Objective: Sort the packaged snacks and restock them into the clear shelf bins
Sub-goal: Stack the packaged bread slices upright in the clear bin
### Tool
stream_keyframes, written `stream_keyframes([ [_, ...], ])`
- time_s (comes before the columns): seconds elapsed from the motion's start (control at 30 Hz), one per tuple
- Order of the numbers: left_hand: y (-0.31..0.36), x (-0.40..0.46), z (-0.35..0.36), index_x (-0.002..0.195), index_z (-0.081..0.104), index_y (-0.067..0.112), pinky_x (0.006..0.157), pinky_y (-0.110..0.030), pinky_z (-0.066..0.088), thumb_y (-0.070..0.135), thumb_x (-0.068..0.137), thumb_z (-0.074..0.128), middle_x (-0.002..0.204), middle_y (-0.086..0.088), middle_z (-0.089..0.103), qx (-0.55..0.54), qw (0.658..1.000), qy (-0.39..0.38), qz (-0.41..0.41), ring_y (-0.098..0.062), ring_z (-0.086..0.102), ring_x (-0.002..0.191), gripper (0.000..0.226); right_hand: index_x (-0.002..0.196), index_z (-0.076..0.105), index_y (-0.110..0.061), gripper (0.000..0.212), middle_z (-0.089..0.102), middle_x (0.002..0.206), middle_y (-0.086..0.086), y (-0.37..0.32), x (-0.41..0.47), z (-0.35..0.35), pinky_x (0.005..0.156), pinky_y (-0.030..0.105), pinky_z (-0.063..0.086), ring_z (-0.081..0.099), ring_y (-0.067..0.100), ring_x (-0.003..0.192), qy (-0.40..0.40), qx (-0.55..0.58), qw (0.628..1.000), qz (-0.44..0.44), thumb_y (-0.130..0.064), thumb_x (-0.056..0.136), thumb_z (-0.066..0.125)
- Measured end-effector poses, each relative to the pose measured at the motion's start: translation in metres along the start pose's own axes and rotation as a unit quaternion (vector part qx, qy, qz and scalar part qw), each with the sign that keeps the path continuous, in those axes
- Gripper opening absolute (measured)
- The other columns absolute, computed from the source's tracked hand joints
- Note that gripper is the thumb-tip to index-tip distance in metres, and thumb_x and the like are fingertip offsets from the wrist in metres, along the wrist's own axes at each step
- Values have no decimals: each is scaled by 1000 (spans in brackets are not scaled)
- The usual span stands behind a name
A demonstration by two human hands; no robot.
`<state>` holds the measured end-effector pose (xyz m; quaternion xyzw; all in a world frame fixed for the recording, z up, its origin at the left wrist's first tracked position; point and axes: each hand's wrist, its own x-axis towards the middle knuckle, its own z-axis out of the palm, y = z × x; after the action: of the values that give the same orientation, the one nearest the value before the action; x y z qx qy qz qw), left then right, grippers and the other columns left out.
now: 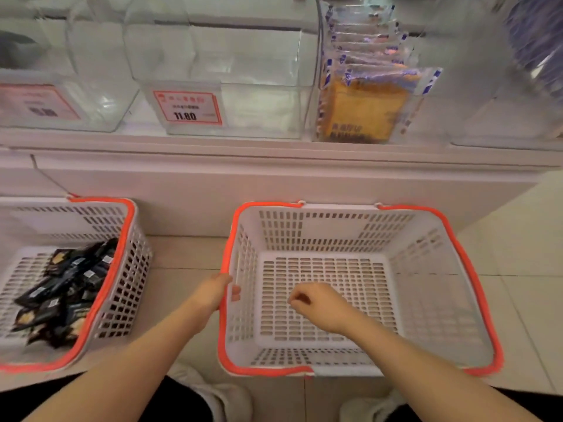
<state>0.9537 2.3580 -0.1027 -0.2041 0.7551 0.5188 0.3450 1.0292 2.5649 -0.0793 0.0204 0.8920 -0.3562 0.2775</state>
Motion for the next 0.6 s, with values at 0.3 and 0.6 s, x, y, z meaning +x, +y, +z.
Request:
stream_keyframes([
  [0.3, 59, -53, 66, 105, 67, 25, 87, -27, 44, 20, 94, 42, 103, 3, 70, 84, 959, -202, 179, -8, 60, 91, 28, 132, 40, -26, 49, 53, 125, -6, -12, -43, 28, 86, 30, 46, 55, 14, 107, 221, 36, 974, 36, -51, 90, 43],
  [0.6, 63, -45, 155, 121, 54, 13, 57, -3, 37, 9, 94, 43, 89, 0, 58, 261, 903, -191, 283, -10, 54, 76, 30, 81, 53, -13, 6, 60, 85, 7, 57, -82, -30, 61, 26, 27, 53, 24, 75, 293, -30, 943, 153, -20, 79, 52],
])
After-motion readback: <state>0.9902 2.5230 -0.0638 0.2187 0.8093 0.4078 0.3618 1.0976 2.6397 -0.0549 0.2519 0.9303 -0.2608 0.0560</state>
